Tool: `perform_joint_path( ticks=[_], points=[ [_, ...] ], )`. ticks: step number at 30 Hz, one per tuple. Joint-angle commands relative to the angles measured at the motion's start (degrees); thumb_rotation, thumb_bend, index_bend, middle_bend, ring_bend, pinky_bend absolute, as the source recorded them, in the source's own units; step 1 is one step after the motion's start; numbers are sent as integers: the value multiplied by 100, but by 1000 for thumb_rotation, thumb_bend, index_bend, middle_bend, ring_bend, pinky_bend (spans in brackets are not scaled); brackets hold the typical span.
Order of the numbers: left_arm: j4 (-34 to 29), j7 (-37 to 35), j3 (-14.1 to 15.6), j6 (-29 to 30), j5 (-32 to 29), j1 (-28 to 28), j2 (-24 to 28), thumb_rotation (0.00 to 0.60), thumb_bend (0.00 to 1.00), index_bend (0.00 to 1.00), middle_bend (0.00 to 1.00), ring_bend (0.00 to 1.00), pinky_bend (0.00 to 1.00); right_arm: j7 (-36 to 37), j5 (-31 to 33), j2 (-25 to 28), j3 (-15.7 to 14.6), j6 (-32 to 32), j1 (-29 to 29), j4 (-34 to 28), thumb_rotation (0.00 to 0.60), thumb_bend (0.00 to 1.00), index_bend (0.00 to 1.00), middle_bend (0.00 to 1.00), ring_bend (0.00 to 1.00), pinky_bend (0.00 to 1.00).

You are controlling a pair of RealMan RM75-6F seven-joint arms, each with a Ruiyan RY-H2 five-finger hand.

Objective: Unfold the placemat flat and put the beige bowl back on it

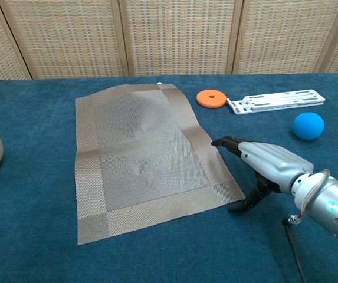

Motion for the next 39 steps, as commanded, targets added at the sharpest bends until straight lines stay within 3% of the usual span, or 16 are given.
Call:
perform_joint_path(
  ticks=[1,11,16,20,23,27,31,39],
  points=[
    [1,-7,-11,-1,9,5,5,600,0,0,0,0,0,-30,10,-91,-32,3,46,115,600,108,26,0,0,0],
    [-13,-24,-45,-39,2,17,9,600,0,0,0,0,0,496,-231,-343,-79,143,90,393,600,144,42,0,0,0],
    [-33,-81,-61,9,47,45,18,600,0,0,0,0,0,1190,-724,-432,-132,520,58,554,600,316,81,0,0,0],
    [-41,-95,-63,-15,51,47,24,600,0,0,0,0,0,1580,-985,-453,-175,758,29,666,600,393,127,0,0,0],
    [-44,-89,-65,-32,53,44,24,600,0,0,0,0,0,1677,-1020,-472,-187,778,28,743,600,415,207,0,0,0],
    [-55,-87,-66,-80,20,41,33,600,0,0,0,0,0,1857,-1012,-549,-166,806,16,899,600,417,402,5,0,0],
    [-51,-76,-86,-122,-37,34,34,600,0,0,0,0,0,2037,-1013,-647,-162,813,12,1133,600,399,542,105,0,0],
    [-58,-105,-106,-194,-101,28,44,600,0,0,0,0,0,2440,-1135,-871,-154,899,57,1618,600,388,604,147,0,0]
  ],
)
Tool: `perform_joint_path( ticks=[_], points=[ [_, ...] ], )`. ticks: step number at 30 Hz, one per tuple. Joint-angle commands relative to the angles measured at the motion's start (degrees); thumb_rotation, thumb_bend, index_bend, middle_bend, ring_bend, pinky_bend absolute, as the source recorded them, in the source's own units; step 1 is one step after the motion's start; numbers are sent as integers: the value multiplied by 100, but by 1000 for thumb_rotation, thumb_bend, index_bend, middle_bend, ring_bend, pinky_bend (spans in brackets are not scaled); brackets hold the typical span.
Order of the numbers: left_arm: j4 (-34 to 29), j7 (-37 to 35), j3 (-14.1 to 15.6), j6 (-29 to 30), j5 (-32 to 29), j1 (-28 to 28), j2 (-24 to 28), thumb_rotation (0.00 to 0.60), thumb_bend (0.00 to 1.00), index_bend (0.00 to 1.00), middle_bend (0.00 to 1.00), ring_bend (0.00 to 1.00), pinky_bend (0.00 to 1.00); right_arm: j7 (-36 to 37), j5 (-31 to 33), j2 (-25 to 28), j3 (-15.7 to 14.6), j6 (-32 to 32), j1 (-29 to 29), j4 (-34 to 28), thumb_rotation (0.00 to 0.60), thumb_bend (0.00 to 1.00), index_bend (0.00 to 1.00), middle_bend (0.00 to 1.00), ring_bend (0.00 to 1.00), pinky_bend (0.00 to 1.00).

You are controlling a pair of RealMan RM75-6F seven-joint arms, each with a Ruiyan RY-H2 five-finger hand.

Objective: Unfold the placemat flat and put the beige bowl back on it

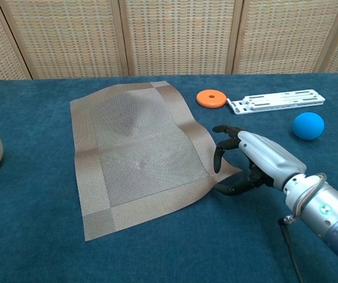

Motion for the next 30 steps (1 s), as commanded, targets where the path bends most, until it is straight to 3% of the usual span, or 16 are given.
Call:
perform_joint_path(
  ticks=[1,15,23,30],
  points=[
    [-7,-7,-2,-15,-8,1,9,600,0,0,0,0,0,110,-65,-74,-6,46,22,102,600,390,603,144,0,0],
    [-40,-51,-8,-31,1,13,38,600,0,0,0,0,0,471,-178,-305,72,247,72,459,600,405,474,55,0,0],
    [-32,-40,-13,-61,-24,8,34,600,0,0,0,0,0,504,-107,-425,142,122,158,731,600,405,484,57,0,0],
    [-22,-37,-21,-89,-49,2,31,600,0,0,0,0,0,506,-66,-477,153,55,189,871,600,414,597,122,0,0]
  ],
)
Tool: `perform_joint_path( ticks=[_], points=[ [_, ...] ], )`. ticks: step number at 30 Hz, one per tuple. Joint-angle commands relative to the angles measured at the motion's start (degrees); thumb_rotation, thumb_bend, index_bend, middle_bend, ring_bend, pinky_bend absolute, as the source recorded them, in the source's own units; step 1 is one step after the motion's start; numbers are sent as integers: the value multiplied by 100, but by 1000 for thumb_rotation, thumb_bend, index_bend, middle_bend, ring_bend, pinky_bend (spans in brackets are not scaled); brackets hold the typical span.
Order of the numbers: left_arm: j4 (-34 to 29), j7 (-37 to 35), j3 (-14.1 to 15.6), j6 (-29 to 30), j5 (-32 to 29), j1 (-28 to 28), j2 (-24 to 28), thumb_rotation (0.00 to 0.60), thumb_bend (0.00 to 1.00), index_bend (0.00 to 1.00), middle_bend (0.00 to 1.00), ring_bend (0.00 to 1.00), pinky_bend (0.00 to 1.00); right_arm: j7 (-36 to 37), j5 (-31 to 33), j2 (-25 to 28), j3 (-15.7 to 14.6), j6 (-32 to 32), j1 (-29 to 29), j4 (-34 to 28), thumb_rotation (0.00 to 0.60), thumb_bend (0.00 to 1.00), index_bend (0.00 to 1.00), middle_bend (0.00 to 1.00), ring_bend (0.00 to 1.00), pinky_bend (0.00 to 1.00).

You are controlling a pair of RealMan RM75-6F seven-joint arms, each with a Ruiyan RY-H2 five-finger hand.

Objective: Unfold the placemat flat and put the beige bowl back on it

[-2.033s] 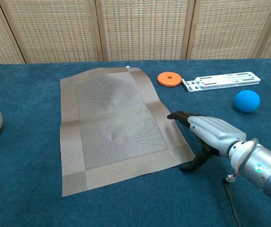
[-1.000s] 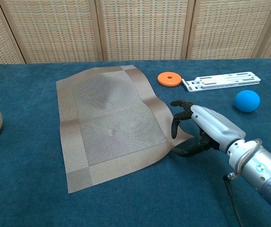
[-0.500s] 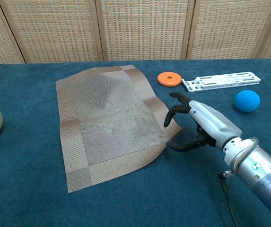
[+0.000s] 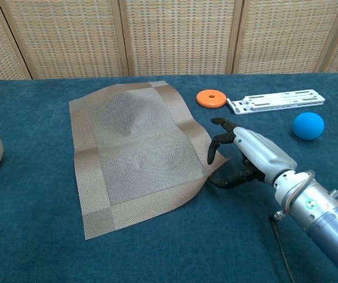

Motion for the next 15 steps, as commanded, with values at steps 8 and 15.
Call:
perform_joint_path(
  ticks=[8,15],
  points=[
    [4,11,1,-22,-7,-6,-5,600,0,0,0,0,0,-23,36,-9,-1,33,-34,-8,600,506,654,141,0,0],
    [6,4,2,-35,-11,-7,-4,600,0,0,0,0,0,-2,32,34,-30,75,-85,-66,600,511,656,142,0,0]
  ],
)
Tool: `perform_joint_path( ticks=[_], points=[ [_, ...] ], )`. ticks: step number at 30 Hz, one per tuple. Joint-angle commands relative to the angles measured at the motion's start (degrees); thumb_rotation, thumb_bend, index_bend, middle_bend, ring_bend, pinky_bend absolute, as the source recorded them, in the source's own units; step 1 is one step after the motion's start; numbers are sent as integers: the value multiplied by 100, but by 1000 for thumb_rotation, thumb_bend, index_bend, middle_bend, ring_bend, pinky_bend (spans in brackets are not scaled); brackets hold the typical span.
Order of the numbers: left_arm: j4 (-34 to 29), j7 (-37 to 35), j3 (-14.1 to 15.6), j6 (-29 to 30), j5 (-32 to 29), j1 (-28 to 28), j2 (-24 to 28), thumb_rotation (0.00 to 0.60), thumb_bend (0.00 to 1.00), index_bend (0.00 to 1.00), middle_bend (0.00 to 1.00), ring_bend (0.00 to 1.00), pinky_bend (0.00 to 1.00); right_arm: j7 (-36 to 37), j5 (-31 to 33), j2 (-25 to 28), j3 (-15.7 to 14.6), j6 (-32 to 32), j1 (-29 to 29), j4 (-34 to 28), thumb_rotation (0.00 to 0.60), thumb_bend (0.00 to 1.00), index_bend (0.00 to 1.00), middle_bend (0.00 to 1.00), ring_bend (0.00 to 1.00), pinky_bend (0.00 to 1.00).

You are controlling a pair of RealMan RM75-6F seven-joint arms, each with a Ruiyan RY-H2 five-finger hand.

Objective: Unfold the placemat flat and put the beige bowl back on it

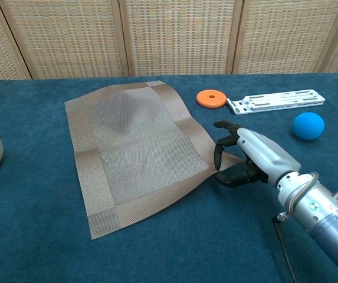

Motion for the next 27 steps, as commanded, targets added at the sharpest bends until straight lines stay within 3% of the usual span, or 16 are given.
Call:
perform_joint_path(
  ticks=[1,11,27],
  points=[
    [2,2,3,-9,0,-3,-1,600,0,0,0,0,0,13,-19,27,-16,46,-26,-46,600,511,658,143,0,0],
    [-18,30,21,8,46,1,-9,600,0,0,0,0,0,96,-248,289,-292,527,-363,-417,600,509,678,145,0,0],
    [-120,317,90,206,264,43,-80,600,0,0,0,0,0,-115,-763,1833,-876,1555,-1208,-1416,600,507,683,146,0,0]
  ],
)
